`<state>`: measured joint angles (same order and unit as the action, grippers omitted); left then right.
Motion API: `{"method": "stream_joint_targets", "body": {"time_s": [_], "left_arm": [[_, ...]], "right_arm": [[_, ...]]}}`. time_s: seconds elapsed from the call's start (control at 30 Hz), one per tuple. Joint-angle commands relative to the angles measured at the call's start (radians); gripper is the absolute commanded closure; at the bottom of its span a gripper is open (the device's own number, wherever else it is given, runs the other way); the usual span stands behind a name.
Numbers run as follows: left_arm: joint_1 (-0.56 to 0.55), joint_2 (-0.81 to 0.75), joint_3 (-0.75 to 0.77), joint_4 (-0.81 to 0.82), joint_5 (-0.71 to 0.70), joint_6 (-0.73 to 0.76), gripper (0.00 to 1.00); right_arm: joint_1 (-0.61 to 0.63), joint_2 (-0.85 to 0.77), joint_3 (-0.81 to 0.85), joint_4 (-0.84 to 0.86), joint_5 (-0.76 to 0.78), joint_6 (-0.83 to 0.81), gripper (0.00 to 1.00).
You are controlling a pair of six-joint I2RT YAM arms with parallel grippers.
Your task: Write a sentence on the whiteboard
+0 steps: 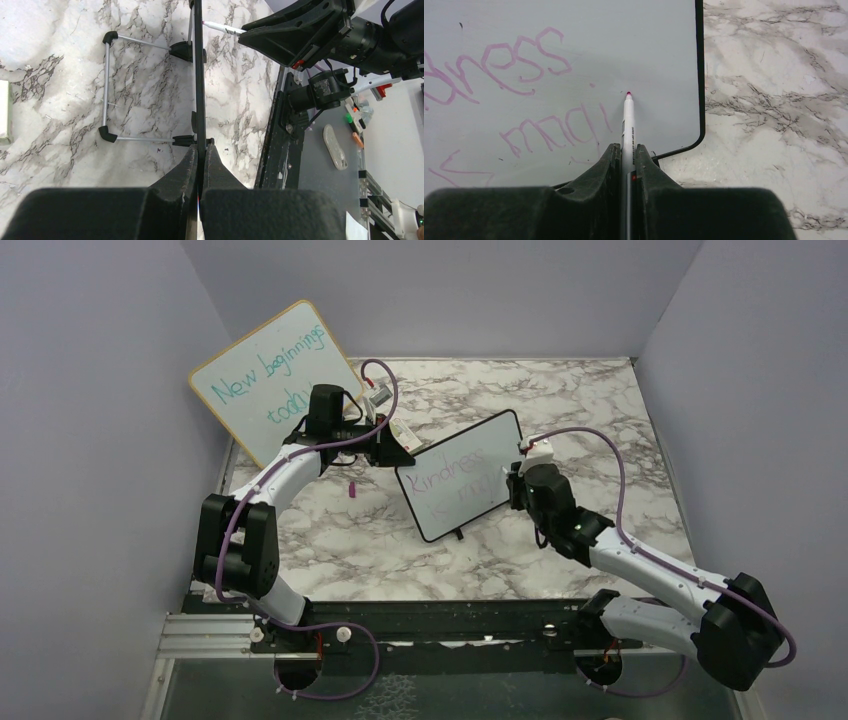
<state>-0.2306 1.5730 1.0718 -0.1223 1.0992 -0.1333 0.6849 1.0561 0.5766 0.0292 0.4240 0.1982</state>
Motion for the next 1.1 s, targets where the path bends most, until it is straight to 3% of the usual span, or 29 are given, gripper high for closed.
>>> {"method": "stream_joint_targets", "body": {"time_s": [0.0,0.47,1.07], "left_arm": [[-0.015,0.05,-0.015,-0.08,-0.042,0.054,1.0],[-0.015,0.048,-0.013,-0.083,-0.053,0.053,1.0],[-0.015,0.05,-0.012,-0.085,-0.052,0.052,1.0]], "right_arm": [[-0.007,0.003,0.007,0.06,-0.079,-0.02,1.0],[-0.007,-0.009,-0.004,0.019,-0.141,-0.01,1.0],[-0.007,-0.01,-0.015,-0.138,-0.076,0.079,1.0]]}}
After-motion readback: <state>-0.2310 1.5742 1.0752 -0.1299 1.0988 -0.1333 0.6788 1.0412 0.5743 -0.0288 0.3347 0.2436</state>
